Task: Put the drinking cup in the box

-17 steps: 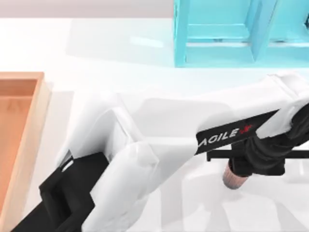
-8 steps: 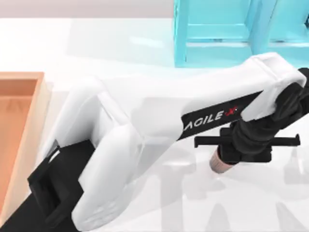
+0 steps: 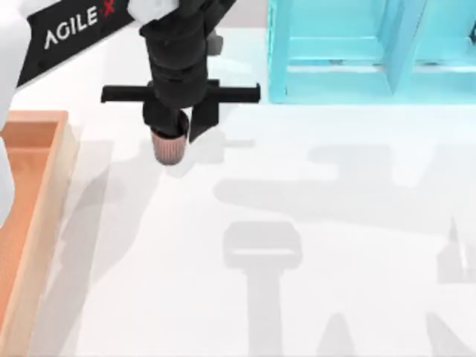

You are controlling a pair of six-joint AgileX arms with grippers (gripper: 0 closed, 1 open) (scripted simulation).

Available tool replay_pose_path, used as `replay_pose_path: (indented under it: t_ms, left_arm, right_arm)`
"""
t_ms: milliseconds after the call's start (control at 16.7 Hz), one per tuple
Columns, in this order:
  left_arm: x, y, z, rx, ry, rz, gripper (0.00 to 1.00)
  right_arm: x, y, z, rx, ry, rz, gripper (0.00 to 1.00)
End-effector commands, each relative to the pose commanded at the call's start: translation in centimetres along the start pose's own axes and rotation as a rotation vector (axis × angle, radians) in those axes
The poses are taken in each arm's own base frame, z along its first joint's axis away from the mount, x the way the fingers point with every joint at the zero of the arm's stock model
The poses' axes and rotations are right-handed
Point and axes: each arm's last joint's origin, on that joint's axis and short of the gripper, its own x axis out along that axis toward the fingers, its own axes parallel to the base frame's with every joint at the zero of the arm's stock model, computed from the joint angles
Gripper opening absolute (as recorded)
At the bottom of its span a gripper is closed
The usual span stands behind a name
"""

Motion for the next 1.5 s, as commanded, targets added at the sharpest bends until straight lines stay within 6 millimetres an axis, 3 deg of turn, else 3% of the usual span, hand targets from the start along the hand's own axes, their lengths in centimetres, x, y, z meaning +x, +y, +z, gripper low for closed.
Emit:
replay_pose_path:
  t_ms: [120, 300, 420, 540, 720, 1080, 1500]
  left_arm:
    - [-1.7, 7.5, 0.9, -0.003, 0.013, -0.014, 0.0]
    - [-4.0, 18.3, -0.5, -0.005, 0.02, -0.037, 0.0]
    - [-5.2, 23.4, -2.7, -0.005, 0.016, -0.052, 0.0]
    - [-6.1, 26.7, -5.0, -0.005, 0.01, -0.062, 0.0]
    - [-6.8, 28.9, -7.2, -0.004, 0.004, -0.07, 0.0]
    - [-6.7, 28.9, -7.2, 0.001, 0.003, -0.068, 0.0]
    - [-2.1, 29.3, -7.4, -0.006, 0.0, -0.07, 0.0]
  right_arm:
    - [0.0, 0.0, 0.0, 0.0, 0.0, 0.0, 1.0]
    - [0.0, 0.0, 0.0, 0.0, 0.0, 0.0, 1.0]
    - [0.0, 0.0, 0.0, 0.0, 0.0, 0.0, 1.0]
    - [0.0, 0.0, 0.0, 0.0, 0.0, 0.0, 1.0]
    - [0.0, 0.0, 0.0, 0.0, 0.0, 0.0, 1.0]
    - [0.0, 0.0, 0.0, 0.0, 0.0, 0.0, 1.0]
    - [0.0, 0.0, 0.0, 0.0, 0.0, 0.0, 1.0]
